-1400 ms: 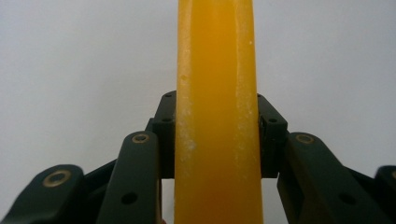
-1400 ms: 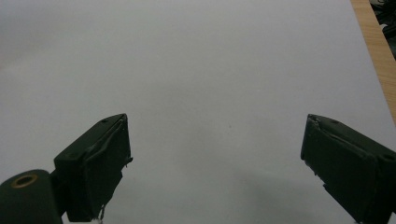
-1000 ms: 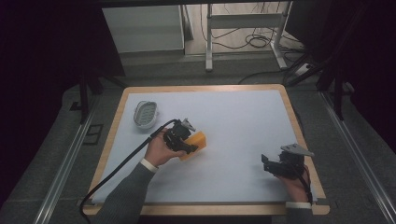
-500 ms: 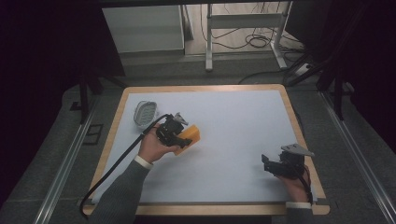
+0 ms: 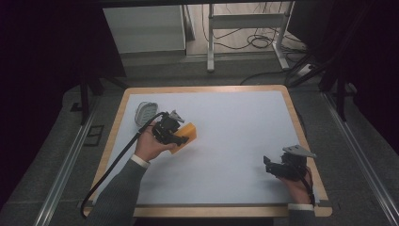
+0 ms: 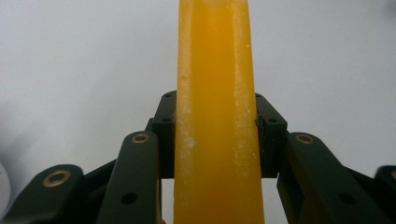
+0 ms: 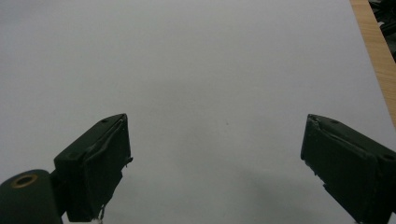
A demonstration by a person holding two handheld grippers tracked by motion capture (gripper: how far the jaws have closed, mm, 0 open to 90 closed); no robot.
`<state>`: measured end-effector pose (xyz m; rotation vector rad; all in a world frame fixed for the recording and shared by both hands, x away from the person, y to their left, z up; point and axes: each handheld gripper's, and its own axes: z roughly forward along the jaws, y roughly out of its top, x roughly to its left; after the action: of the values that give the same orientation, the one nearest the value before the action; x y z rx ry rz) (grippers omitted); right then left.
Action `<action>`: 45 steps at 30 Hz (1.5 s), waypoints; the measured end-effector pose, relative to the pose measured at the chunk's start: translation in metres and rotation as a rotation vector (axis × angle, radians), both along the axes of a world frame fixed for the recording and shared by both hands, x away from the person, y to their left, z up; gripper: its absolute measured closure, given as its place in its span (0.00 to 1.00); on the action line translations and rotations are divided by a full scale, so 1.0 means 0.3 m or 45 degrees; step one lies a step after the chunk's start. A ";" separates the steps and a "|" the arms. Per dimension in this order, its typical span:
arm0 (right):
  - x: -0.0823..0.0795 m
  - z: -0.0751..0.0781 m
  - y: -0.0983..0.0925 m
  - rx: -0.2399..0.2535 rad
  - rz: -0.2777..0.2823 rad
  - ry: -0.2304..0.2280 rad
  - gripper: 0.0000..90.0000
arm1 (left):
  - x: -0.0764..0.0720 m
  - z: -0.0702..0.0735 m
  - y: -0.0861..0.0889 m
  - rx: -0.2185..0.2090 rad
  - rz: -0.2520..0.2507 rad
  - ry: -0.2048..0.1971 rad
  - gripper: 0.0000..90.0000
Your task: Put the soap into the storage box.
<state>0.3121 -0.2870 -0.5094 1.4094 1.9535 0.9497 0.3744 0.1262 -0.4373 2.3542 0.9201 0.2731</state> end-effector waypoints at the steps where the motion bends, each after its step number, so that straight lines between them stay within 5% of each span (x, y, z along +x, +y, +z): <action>1: 0.000 0.000 0.000 -0.001 0.001 -0.001 0.09 | 0.002 0.001 0.003 0.000 0.001 -0.002 0.67; 45: 0.002 -0.004 -0.001 -0.006 -0.005 0.002 0.09 | 0.065 0.079 0.145 -0.043 0.141 -0.046 0.67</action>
<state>0.3126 -0.2874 -0.5105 1.4110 1.9520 0.9424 0.3940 0.1698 -0.4136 2.2638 1.0313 0.3400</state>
